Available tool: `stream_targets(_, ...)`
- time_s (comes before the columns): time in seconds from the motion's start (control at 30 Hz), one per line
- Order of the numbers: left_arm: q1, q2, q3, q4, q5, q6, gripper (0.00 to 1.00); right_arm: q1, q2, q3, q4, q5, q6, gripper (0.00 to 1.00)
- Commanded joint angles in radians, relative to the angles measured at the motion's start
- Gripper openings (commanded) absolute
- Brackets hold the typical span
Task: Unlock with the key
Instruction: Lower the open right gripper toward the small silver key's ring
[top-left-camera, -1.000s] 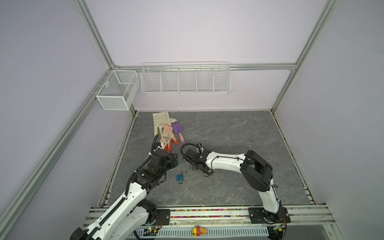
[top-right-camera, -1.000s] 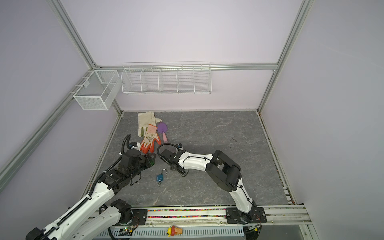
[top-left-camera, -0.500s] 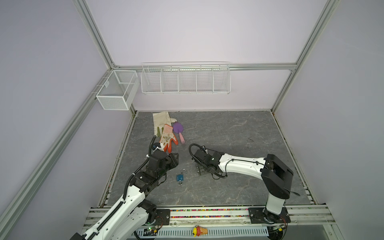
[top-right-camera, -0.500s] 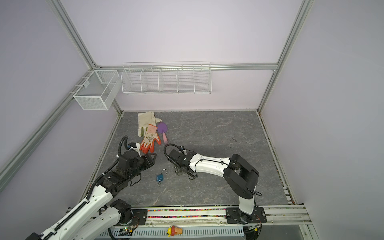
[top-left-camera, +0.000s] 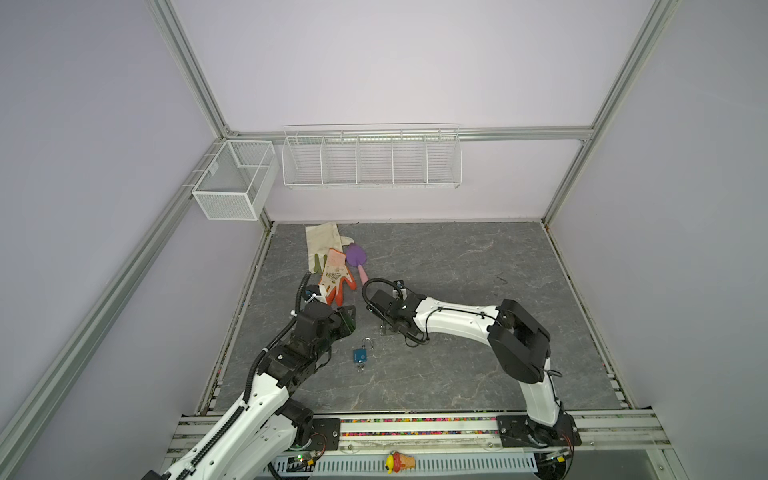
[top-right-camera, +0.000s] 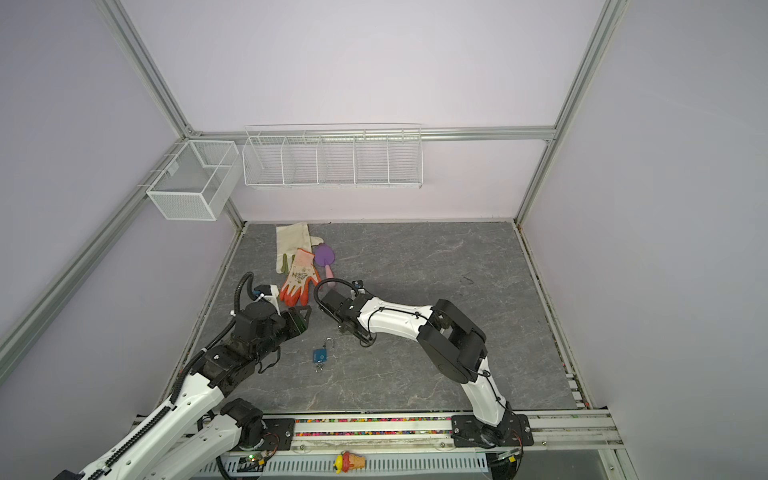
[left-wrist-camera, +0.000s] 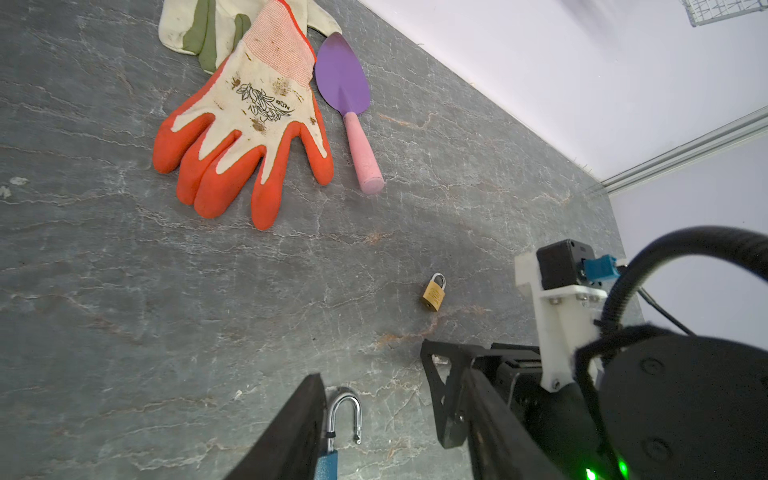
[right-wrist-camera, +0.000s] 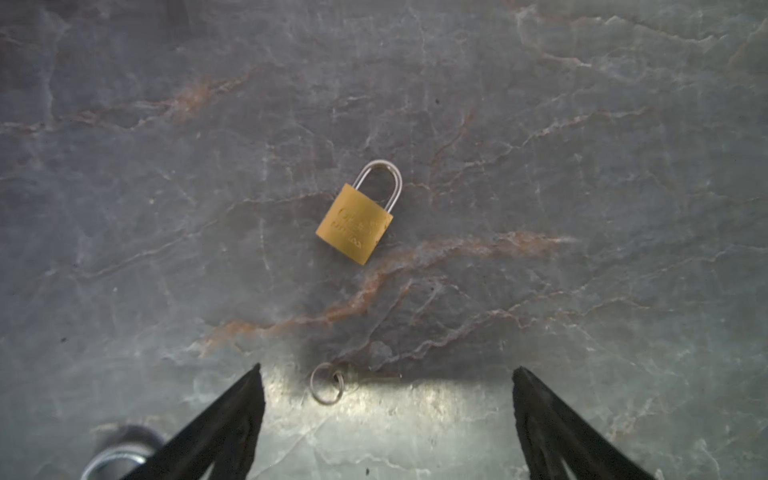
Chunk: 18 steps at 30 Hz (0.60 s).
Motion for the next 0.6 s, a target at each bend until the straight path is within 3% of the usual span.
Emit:
stream_targets(0.0,0.004,0.031,0.036,0.005,-0.014,0.036,0.54,-0.016,0.029,0.024,-0.045,0.069,0.077,0.95)
stream_targets(0.3,0.004,0.060,0.036,0.044,0.031,0.050,0.54,-0.019,0.100,0.064,-0.078,0.075,0.097,0.95)
stream_targets(0.57,0.004,0.056,0.035,0.035,0.051,0.043,0.54,-0.016,0.037,-0.053,-0.063,0.072,0.107,0.95)
